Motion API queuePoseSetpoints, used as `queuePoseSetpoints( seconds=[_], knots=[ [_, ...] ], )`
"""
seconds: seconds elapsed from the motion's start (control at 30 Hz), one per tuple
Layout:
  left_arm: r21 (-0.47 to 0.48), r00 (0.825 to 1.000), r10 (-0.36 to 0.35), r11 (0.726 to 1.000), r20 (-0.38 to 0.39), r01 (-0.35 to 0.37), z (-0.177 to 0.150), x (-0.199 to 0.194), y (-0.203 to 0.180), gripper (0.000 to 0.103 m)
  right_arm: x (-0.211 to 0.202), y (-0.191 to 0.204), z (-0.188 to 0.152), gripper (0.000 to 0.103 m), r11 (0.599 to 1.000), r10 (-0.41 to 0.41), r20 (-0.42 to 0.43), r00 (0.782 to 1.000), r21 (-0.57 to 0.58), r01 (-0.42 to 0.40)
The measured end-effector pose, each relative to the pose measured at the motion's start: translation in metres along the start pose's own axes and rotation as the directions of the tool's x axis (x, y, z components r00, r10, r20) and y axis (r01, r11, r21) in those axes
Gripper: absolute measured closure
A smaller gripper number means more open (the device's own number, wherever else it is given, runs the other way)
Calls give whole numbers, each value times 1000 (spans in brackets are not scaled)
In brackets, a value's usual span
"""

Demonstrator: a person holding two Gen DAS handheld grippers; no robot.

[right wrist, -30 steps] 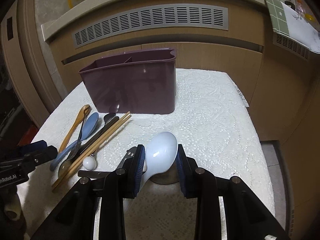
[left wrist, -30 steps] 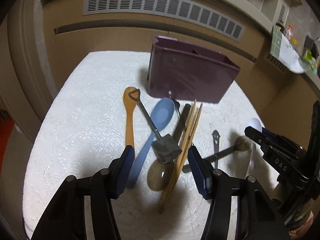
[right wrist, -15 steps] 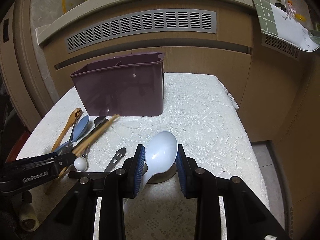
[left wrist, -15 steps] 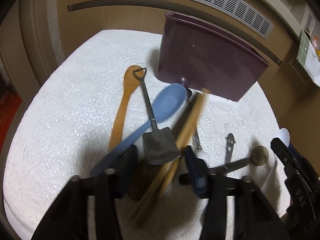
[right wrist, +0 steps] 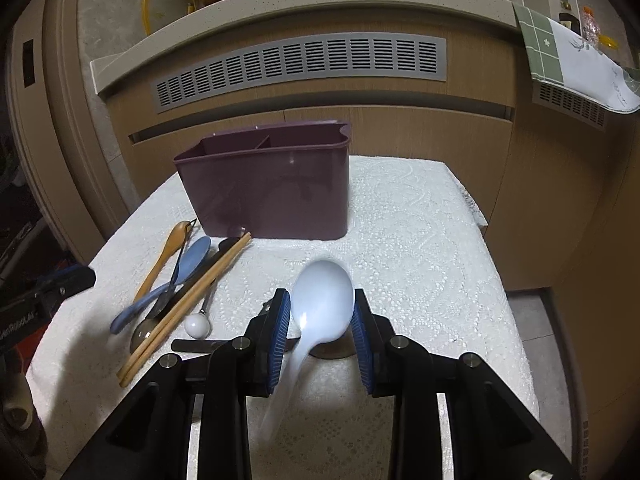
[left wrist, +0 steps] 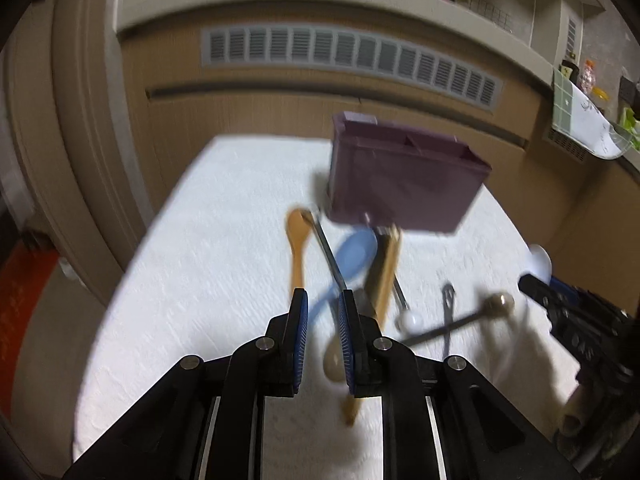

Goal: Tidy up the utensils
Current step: 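Lift the white spoon with the right tool while the left tool lifts the wooden spoon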

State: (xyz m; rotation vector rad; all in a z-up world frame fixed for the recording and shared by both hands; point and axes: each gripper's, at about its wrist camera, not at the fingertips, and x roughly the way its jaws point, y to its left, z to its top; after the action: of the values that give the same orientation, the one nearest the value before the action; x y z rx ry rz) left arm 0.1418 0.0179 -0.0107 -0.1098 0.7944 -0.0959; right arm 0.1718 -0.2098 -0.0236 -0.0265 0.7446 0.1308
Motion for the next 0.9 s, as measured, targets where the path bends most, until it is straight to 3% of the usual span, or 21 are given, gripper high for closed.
queuePoseSetpoints(
  seconds=[0.07,0.23,0.3,0.4,0.5,0.57,0.63,0.7,0.9],
  knots=[
    [-15,996,-54,998,-72,53,-7,15,1,76,5,-1,-3,81,1000,4,-23,1000,11,-4],
    [22,993,-54,998,-104,57,-3,36,5,74,10,2,-13,81,1000,-11,-27,1000,-18,10],
    [38,991,-59,997,-120,64,13,47,9,67,13,1,-15,81,1000,2,-34,999,-16,-2],
    [65,989,-12,998,-146,21,43,73,18,67,16,2,-16,80,1000,-6,-36,999,-19,5],
    [126,973,42,992,-228,-13,66,105,20,67,15,4,-17,79,999,-14,-29,999,-36,13],
    [200,957,99,979,-272,-44,70,124,15,67,14,6,-17,72,999,-15,-24,1000,-50,14],
    [238,953,126,969,-276,-59,72,135,10,67,15,9,-18,50,998,-21,-26,999,-65,20],
    [256,957,131,965,-259,-63,77,144,6,66,14,10,-17,39,997,-28,-19,999,-71,27],
    [237,963,120,969,-240,-62,97,160,12,65,15,12,-16,21,995,-45,-28,999,-88,42]
  ],
)
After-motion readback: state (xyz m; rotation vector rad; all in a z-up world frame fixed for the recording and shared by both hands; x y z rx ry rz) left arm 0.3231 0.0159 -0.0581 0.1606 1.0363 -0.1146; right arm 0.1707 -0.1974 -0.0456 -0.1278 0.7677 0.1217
